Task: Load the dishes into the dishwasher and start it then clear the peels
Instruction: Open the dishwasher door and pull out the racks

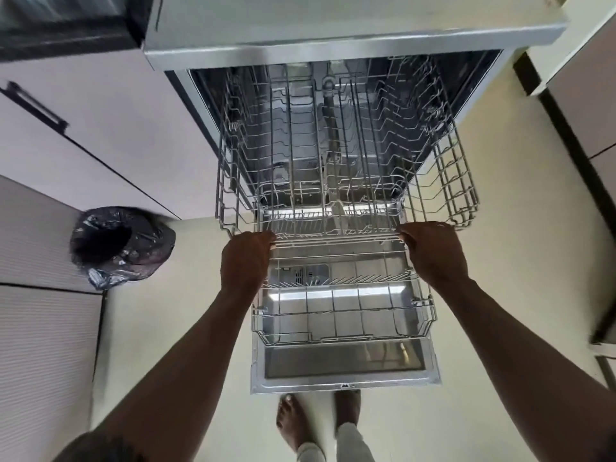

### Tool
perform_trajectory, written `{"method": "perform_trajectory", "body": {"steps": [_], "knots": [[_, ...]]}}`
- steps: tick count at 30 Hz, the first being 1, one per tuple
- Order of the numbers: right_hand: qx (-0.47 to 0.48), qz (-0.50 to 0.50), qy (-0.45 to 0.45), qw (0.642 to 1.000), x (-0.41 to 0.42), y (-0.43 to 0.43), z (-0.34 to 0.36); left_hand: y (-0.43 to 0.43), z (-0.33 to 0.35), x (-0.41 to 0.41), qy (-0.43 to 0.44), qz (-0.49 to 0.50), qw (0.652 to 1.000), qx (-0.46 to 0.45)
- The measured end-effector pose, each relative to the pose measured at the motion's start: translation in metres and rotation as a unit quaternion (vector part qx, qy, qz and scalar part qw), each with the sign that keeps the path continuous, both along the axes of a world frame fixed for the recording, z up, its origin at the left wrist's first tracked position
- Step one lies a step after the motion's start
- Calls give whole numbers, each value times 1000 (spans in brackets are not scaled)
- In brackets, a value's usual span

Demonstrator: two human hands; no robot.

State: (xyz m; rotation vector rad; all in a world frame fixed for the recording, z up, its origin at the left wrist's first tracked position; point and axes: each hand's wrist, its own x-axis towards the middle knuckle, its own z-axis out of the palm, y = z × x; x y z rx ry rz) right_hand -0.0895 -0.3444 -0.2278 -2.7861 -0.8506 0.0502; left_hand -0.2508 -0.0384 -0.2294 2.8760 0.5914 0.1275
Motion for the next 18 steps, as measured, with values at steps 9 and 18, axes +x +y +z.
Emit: {"method": "perform_trajectory", "body": {"steps": [9,18], "knots": [[15,-12,22,1000,-60,-27,11,-23,1,-56,56,-7,998,-32],[1,-19,37,999,-102,-56,8,-52,13,-98,113,-34,993,-27]]}}
